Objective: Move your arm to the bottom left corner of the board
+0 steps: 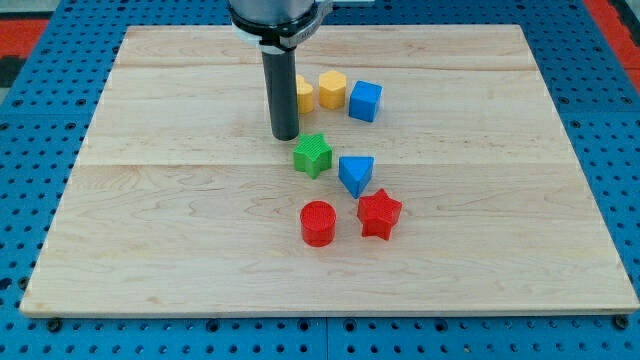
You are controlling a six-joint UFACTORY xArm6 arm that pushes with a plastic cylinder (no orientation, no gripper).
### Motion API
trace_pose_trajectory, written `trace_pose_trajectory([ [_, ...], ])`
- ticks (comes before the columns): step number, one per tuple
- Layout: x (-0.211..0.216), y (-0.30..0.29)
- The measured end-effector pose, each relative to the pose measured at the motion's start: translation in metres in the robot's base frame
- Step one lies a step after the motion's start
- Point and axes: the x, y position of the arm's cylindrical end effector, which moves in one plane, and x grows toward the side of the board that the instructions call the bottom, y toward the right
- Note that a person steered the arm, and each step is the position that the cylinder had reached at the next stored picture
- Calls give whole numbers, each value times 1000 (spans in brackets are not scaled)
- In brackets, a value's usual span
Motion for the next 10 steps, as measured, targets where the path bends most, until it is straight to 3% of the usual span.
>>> trace_pose_trajectory([
  [10,43,-47],
])
